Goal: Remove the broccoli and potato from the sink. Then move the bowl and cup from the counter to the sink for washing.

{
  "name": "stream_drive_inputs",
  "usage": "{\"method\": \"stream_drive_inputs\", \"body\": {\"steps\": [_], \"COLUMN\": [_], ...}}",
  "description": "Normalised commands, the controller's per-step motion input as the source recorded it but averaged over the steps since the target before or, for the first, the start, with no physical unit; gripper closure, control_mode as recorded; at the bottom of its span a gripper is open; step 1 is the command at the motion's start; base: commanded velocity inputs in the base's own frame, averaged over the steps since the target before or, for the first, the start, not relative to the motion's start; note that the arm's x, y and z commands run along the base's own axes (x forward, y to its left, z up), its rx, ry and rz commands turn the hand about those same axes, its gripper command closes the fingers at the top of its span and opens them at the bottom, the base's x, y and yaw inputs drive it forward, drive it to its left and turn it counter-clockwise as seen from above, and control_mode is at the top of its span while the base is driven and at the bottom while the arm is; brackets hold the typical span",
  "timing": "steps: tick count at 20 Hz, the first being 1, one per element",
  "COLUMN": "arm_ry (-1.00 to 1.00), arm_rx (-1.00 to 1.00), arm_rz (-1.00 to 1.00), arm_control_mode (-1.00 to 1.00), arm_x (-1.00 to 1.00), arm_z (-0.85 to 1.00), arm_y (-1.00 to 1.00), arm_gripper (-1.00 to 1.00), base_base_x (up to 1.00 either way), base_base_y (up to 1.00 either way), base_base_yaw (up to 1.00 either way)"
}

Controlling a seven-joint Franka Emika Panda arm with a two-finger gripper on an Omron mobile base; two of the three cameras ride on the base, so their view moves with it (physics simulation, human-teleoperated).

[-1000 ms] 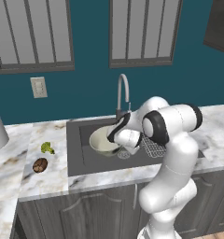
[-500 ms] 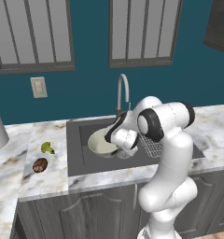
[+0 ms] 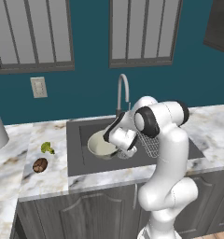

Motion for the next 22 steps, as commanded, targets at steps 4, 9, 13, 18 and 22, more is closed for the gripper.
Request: {"method": "stream_drive_inputs", "body": {"steps": [4,9,13,18,22], "arm_ry": [0.00,0.00,0.00,0.00,0.00], "arm_rx": [0.00,0.00,0.00,0.00,0.00], "arm_rz": [0.02,0.02,0.01,0.01,0.02], "arm_control_mode": [-1.00,-1.00,-1.00,-1.00,-1.00], "arm_x": [0.15,0.15,0.16,0.15,0.07], "arm_z": [-0.20,-0.19,-0.19,-0.18,-0.08], "arm_y": [0.06,0.05,0.05,0.02,0.05], "arm_gripper": [1.00,1.00,1.00,1.00,1.00], "base_base_x": [0.00,0.00,0.00,0.00,0.00], "base_base_y": [0.00,0.00,0.00,0.00,0.00], "base_base_yaw": [0.00,0.00,0.00,0.00,0.00]}}
